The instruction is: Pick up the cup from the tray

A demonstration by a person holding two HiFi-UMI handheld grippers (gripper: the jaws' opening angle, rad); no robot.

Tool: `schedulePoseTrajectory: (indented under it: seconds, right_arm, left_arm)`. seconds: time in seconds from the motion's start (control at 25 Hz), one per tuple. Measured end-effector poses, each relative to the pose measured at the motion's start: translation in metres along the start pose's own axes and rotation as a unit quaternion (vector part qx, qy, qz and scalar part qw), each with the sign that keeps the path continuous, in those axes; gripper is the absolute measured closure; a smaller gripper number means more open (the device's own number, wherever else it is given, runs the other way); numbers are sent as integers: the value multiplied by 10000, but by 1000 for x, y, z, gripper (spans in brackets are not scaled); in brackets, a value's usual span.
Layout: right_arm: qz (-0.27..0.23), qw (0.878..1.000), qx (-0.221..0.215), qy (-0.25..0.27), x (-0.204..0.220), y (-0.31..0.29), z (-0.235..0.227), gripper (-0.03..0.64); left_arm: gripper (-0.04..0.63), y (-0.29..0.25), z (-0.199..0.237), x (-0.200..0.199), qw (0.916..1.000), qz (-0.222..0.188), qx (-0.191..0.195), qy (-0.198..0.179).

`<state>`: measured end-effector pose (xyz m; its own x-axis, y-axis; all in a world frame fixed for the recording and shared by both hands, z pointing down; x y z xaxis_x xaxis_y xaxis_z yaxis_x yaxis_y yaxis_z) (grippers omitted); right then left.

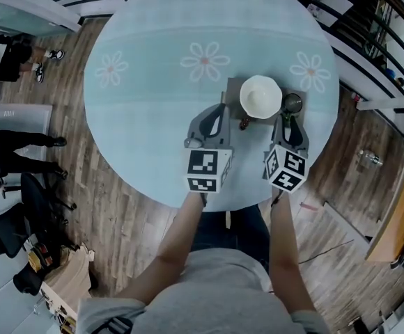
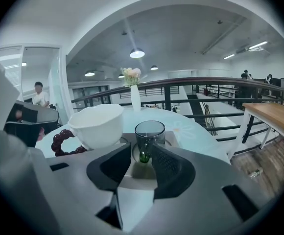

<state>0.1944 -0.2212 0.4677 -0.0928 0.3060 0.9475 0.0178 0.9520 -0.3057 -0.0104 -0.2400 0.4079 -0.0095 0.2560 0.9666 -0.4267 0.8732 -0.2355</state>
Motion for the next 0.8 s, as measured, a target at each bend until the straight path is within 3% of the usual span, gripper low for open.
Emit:
schedulePoseTrajectory:
  seconds: [0.16, 0.28, 0.64, 0.8]
  right_arm:
    - [106, 9999, 27, 24, 5, -6, 1, 510]
    - [125, 9998, 126, 22, 6, -8, -1, 561]
    - [81, 9998, 59, 148, 7, -8, -2, 577]
    - [31, 10000, 20, -21, 5, -4, -6, 578]
  left_arm:
    - [588, -3, 2, -1, 10000, -20, -41, 30]
    - [588, -5, 4, 0, 10000, -10, -58, -10]
    - [588, -4, 3, 2, 10000, 10, -53, -38]
    - [588, 0, 2, 3, 10000, 15, -88, -3]
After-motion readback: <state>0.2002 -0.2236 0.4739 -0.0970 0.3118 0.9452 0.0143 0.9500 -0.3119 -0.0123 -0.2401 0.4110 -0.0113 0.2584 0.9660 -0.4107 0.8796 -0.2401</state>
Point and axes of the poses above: the fingertips, and each gripper's own axes: y backward along the fingers, z to its left, x out of its underside, the point moved 7 cm from there along y, backward along the fingers, and after that the axes turned 10 degrees about -z, right-handed, at the moved point
